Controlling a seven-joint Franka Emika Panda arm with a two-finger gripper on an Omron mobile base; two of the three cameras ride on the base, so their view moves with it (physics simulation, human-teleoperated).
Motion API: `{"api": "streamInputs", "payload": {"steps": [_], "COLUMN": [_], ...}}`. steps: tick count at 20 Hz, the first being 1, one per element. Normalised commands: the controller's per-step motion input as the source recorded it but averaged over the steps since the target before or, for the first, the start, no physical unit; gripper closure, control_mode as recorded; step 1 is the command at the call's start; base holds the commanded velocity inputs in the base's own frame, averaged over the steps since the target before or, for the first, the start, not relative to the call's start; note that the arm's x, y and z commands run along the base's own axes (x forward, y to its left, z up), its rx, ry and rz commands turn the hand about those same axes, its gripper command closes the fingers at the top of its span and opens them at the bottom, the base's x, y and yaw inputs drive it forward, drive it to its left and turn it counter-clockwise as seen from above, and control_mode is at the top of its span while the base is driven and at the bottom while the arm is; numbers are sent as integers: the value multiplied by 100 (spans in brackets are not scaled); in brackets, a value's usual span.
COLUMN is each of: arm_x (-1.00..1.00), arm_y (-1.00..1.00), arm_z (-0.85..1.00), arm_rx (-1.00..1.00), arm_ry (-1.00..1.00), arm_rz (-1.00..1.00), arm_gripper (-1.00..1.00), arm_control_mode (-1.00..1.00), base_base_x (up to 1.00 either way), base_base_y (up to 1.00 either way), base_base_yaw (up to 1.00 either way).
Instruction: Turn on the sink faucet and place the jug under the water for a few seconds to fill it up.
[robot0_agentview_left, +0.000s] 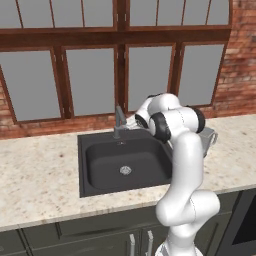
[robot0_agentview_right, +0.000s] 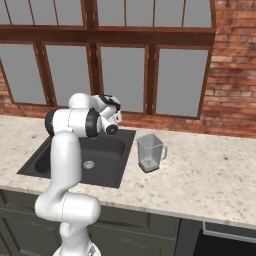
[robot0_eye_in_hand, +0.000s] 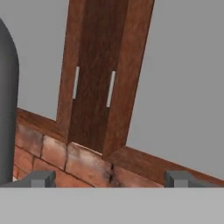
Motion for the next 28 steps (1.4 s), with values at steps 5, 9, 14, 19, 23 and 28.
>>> {"api": "streamInputs", "payload": {"steps": [5, 9, 14, 19, 23, 28], "arm_x": [39, 25, 1, 0, 0, -2], "arm_y": [0, -22, -92, -100, -100, -100], "arm_z": [-41, -47, -29, -21, -16, -15], "arm_rx": [0, -4, -4, -3, -2, -2], "arm_ry": [0, 1, 8, 9, 9, 8], "arm_rz": [-9, -11, -9, -5, -2, -1], "arm_gripper": [-100, -100, -100, -100, -100, -100], "arm_control_mode": [-100, -100, -100, -100, -100, -100], "base_base_x": [0, 0, 0, 0, 0, 0], "base_base_y": [0, 0, 0, 0, 0, 0], "base_base_yaw": [0, 0, 0, 0, 0, 0]}}
